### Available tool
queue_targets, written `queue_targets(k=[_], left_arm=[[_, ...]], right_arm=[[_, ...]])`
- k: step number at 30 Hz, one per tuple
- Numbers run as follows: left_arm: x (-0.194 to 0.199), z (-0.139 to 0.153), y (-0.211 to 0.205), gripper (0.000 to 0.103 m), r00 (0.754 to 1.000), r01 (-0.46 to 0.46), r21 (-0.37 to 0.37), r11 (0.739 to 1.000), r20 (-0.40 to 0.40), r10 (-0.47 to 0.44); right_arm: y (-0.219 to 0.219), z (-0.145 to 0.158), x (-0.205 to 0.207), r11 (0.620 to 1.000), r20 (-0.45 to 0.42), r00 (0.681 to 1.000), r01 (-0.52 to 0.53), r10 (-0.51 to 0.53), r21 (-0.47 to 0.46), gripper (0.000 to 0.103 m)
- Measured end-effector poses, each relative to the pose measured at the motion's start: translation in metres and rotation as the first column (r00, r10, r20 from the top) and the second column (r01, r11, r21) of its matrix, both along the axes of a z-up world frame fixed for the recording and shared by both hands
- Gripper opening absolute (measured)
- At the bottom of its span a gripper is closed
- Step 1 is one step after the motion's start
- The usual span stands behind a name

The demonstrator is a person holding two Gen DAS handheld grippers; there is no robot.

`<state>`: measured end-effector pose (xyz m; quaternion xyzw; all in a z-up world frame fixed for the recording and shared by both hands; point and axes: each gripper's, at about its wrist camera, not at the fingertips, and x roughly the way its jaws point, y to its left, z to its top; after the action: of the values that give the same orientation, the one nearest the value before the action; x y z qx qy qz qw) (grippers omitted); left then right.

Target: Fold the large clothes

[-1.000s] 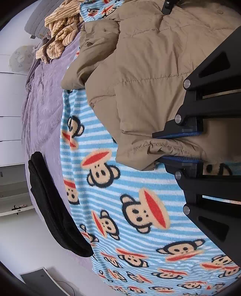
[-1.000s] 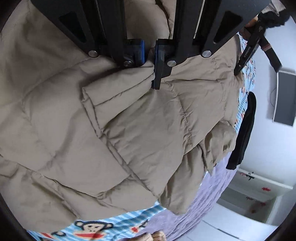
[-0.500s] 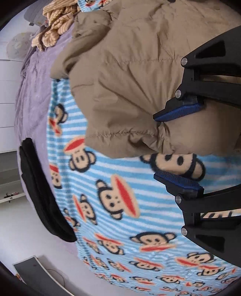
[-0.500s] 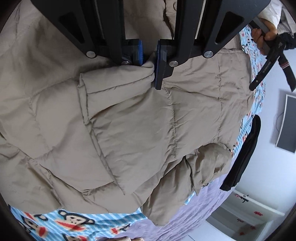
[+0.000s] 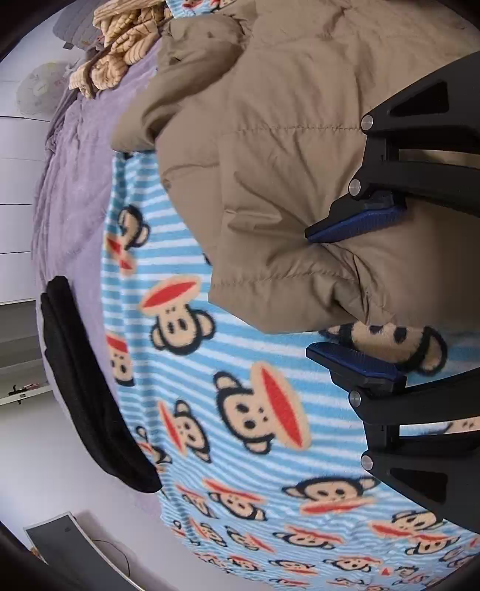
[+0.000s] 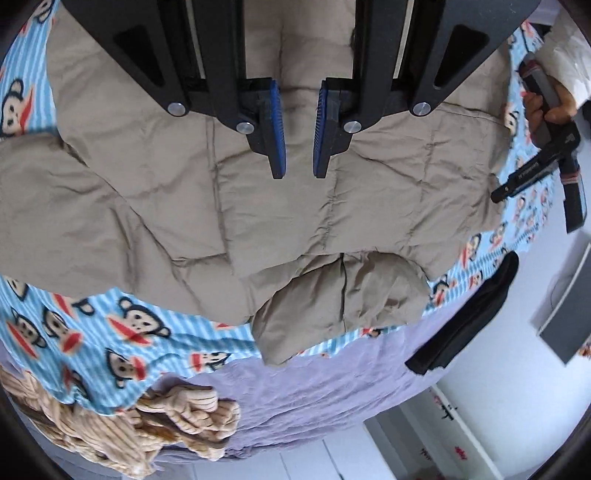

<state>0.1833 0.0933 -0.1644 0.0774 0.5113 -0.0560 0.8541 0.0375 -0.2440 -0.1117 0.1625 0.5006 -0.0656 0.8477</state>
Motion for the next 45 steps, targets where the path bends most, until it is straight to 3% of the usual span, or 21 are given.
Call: queue_targets(k=[2, 4, 7, 10, 11, 16, 20, 28, 30, 31, 32, 33, 38, 43, 45], left_arm=[[-0.002, -0.008, 0.003, 0.067, 1.000, -0.022, -0.011, 1.000, 0.019, 0.022], [-0.002, -0.008, 0.005, 0.068, 0.999, -0.030, -0.020, 0.999, 0.022, 0.030], [0.002, -0.006, 0.007, 0.068, 1.000, -0.023, -0.025, 0.999, 0.005, 0.023], [0.001, 0.007, 0.009, 0.068, 0.999, -0.043, -0.003, 0.999, -0.002, 0.043], [-0.004, 0.014, 0.009, 0.068, 0.999, -0.047, 0.002, 0.999, 0.000, 0.047], [-0.036, 0.046, 0.003, 0.068, 1.000, 0.005, 0.024, 1.000, 0.015, -0.006], [-0.077, 0.056, -0.012, 0.068, 0.997, 0.072, 0.005, 0.997, -0.037, -0.072], [-0.159, 0.052, -0.088, 0.068, 0.965, 0.231, -0.032, 0.972, -0.124, -0.233], [-0.171, 0.051, -0.108, 0.069, 0.957, 0.259, -0.037, 0.965, -0.127, -0.262], [-0.175, 0.052, -0.116, 0.074, 0.954, 0.269, -0.035, 0.962, -0.123, -0.272], [-0.179, 0.054, -0.125, 0.094, 0.954, 0.275, -0.031, 0.961, -0.117, -0.277], [-0.182, 0.057, -0.130, 0.102, 0.956, 0.274, -0.034, 0.961, -0.103, -0.276], [-0.188, 0.068, -0.154, 0.102, 0.957, 0.262, -0.073, 0.962, -0.105, -0.269], [-0.192, 0.078, -0.180, 0.102, 0.961, 0.258, -0.064, 0.964, -0.082, -0.263], [-0.192, 0.079, -0.195, 0.102, 0.958, 0.262, -0.081, 0.962, -0.098, -0.269]], right_arm=[[-0.002, -0.030, 0.011, 0.999, -0.065, 0.998, -0.007, 0.004, -0.037, 0.017], [-0.016, -0.053, 0.013, 1.000, -0.071, 0.997, 0.028, -0.028, 0.007, 0.012], [-0.037, -0.057, 0.006, 0.989, -0.048, 0.994, 0.100, -0.096, 0.109, 0.010], [-0.048, -0.047, -0.004, 0.984, -0.054, 0.988, 0.149, -0.144, 0.098, 0.011], [-0.052, -0.044, -0.007, 0.982, -0.063, 0.985, 0.164, -0.159, 0.094, 0.017], [-0.071, -0.025, -0.045, 0.958, -0.081, 0.969, 0.243, -0.232, 0.156, 0.021], [-0.068, -0.019, -0.084, 0.933, -0.092, 0.957, 0.289, -0.275, 0.216, 0.050], [-0.057, -0.020, -0.137, 0.906, -0.124, 0.955, 0.294, -0.268, 0.306, 0.053], [-0.061, -0.018, -0.144, 0.905, -0.125, 0.956, 0.293, -0.267, 0.307, 0.062], [-0.064, -0.017, -0.148, 0.904, -0.124, 0.955, 0.296, -0.270, 0.309, 0.064], [-0.069, -0.016, -0.151, 0.903, -0.126, 0.954, 0.297, -0.271, 0.310, 0.065], [-0.072, -0.015, -0.154, 0.903, -0.127, 0.955, 0.296, -0.270, 0.311, 0.065], [-0.096, -0.011, -0.166, 0.908, -0.137, 0.958, 0.282, -0.251, 0.310, 0.066], [-0.132, -0.008, -0.174, 0.890, -0.130, 0.952, 0.306, -0.278, 0.337, 0.068], [-0.147, -0.003, -0.178, 0.884, -0.106, 0.950, 0.313, -0.295, 0.348, 0.086]])
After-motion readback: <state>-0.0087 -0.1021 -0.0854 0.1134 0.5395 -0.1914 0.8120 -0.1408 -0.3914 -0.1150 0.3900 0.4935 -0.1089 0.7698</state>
